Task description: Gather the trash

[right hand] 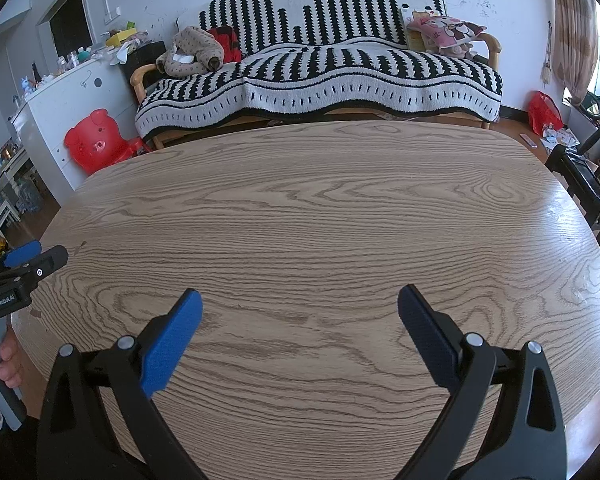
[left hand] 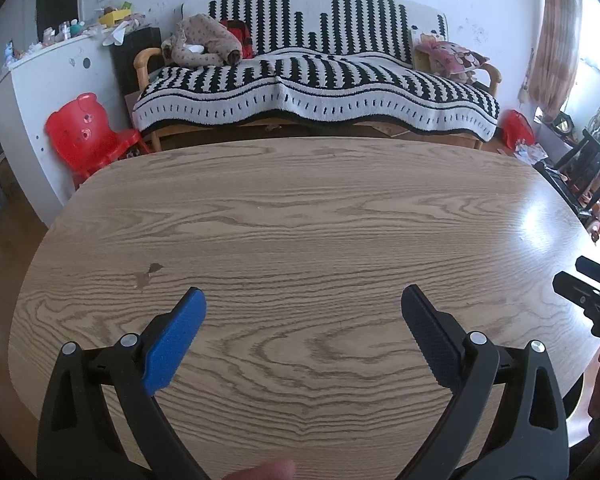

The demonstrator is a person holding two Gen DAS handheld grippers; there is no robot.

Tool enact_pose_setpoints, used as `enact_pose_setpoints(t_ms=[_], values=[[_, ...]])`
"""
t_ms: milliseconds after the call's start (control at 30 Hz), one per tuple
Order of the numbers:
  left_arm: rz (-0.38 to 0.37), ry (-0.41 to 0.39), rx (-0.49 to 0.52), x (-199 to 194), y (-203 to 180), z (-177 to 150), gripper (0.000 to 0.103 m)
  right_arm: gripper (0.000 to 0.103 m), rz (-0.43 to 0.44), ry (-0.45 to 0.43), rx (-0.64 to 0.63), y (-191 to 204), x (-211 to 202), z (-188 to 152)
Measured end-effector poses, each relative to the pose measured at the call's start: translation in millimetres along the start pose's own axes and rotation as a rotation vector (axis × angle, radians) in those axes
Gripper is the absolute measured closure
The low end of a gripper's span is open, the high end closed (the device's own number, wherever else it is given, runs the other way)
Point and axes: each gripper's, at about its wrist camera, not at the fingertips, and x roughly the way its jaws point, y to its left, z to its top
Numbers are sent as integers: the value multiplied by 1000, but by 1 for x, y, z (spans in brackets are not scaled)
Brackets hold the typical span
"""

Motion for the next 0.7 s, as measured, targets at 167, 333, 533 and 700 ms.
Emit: enact_pose_setpoints(t_ms=[167,333,533,700], values=[[-6,-14,4,-3,-1,1,7,8,-2,0,0,0,0,0],[4,-26,19,-6,-4,0,7,8,-1,0,0,-1,0,0],[26,-23,27,-5,-5,5,7,8,-1,1,1,-1,0,0],[9,-1,12,-1,1,5,7,8,-2,1,0,-1,0,0]])
